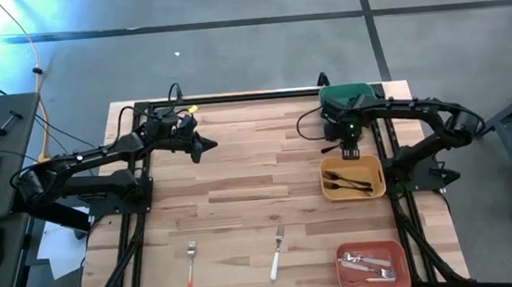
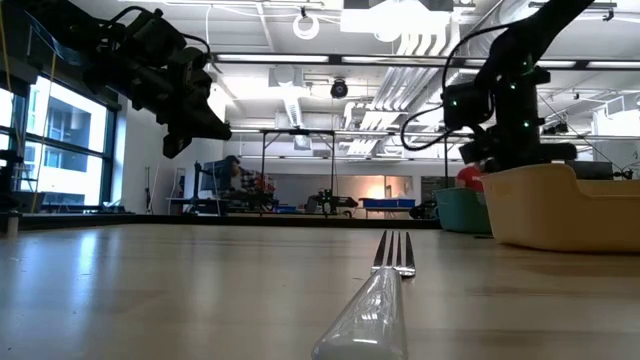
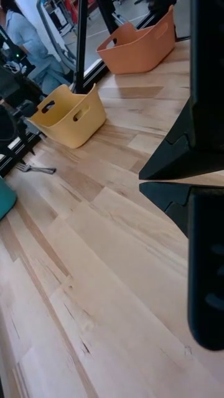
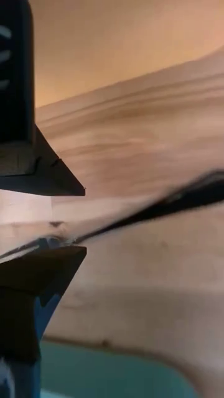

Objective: Sort silverware by color (type)
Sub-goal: Put the black fork into the yellow bin

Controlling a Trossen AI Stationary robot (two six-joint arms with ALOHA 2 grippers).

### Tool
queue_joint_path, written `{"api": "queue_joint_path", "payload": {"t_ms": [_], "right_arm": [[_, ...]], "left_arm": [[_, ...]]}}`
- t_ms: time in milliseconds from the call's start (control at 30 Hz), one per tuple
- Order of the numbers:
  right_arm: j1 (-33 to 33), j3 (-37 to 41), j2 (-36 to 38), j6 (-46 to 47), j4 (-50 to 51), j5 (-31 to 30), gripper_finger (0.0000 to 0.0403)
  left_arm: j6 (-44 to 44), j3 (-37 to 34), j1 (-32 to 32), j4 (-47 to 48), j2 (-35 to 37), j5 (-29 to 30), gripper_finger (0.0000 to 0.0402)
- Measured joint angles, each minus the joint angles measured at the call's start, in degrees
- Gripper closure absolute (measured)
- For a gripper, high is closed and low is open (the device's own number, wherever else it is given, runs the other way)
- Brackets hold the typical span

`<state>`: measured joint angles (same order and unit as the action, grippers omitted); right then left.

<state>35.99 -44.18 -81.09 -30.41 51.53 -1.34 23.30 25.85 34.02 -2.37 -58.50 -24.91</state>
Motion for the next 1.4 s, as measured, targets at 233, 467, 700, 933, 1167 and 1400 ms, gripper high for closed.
{"api": "queue_joint_path", "payload": {"t_ms": [233,467,700,933,1167,1400], "right_arm": [[-0.02,3.85,-0.9,-1.35,-4.13,-1.48,0.0277],[0.0,3.72,-5.48,-1.56,-7.95,-1.71,0.0277],[0.0,2.53,-9.03,-1.54,-6.63,-1.65,0.0313],[1.56,0.95,-9.3,-1.42,-5.37,0.99,0.0394],[1.98,-0.99,-9.28,-0.03,0.34,2.98,0.0401],[1.97,-8.2,-7.06,2.89,6.02,2.89,0.0402]], "left_arm": [[0.02,-0.01,0.02,0.02,0.0,0.0,0.0392],[0.17,-0.01,0.02,0.07,0.0,0.02,0.0392],[0.49,0.0,0.02,0.77,0.0,0.0,0.0392],[0.17,0.01,0.02,1.17,0.0,0.01,0.0392],[0.17,0.0,0.02,1.18,0.0,0.0,0.0392],[0.13,0.0,0.0,1.17,0.0,0.0,0.0392]]}}
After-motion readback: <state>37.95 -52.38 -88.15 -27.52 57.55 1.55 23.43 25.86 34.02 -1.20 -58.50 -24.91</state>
